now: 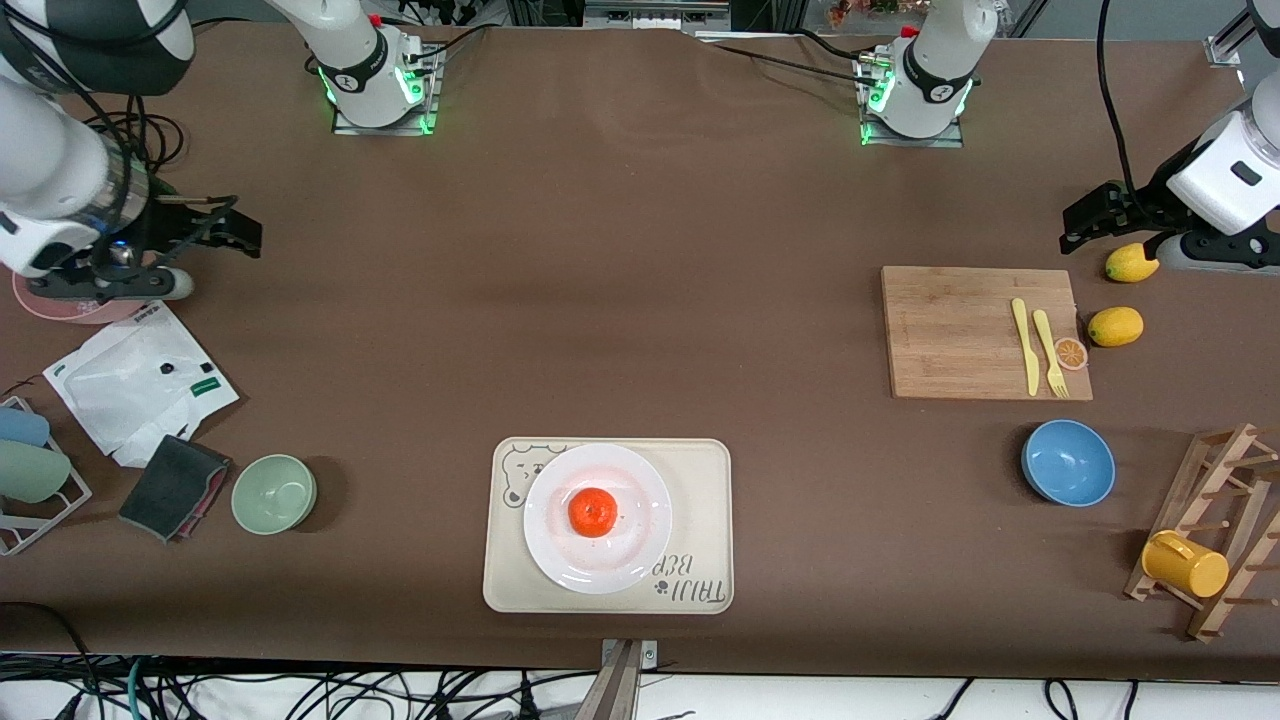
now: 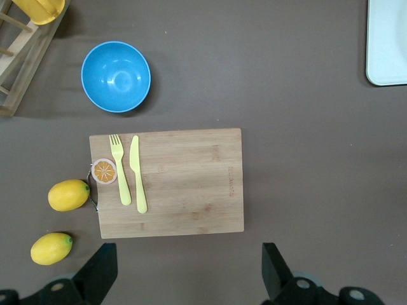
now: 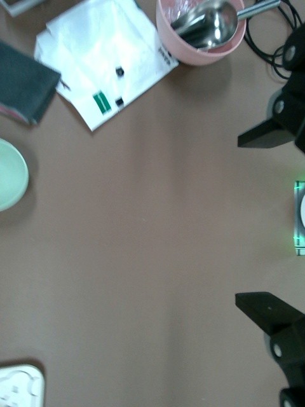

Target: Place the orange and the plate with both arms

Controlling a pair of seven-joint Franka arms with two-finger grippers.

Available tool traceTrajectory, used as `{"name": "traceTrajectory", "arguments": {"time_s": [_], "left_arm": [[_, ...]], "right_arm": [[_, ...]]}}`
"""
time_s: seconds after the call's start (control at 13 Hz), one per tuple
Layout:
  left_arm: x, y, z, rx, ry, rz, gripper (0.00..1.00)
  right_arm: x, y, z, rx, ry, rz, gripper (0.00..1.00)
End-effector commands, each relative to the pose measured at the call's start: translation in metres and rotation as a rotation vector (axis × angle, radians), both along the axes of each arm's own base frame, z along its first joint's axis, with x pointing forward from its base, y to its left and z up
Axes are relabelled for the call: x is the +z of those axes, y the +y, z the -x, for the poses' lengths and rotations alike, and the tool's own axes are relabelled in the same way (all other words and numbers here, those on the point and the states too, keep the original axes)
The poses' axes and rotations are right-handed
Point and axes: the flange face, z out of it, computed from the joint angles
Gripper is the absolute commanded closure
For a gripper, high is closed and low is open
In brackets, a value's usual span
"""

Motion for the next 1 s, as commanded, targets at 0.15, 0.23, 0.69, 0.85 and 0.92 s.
{"name": "traceTrajectory", "arguments": {"time_s": [0.15,0.23,0.69,0.85,0.92], "left_arm": [[0.005,-0.003,-0.003,0.001,-0.007,-0.011,0.00],[0.005,-0.002,-0.003,0.003,-0.007,-0.011,0.00],[0.005,-0.003,-0.003,0.003,-0.007,-0.011,0.00],[0.005,-0.003,-0.003,0.004,-0.007,-0.011,0.00],[0.005,-0.003,-0.003,0.004,-0.007,-0.011,0.00]], "right_arm": [[0.026,-0.056,0.002,-0.097,-0.003,-0.006,0.00],[0.030,-0.056,0.000,-0.097,-0.015,-0.007,0.00],[0.040,-0.050,-0.002,-0.119,-0.024,-0.089,0.00],[0.041,-0.048,-0.002,-0.114,-0.027,-0.085,0.00],[0.041,-0.047,-0.001,-0.114,-0.025,-0.085,0.00]]}}
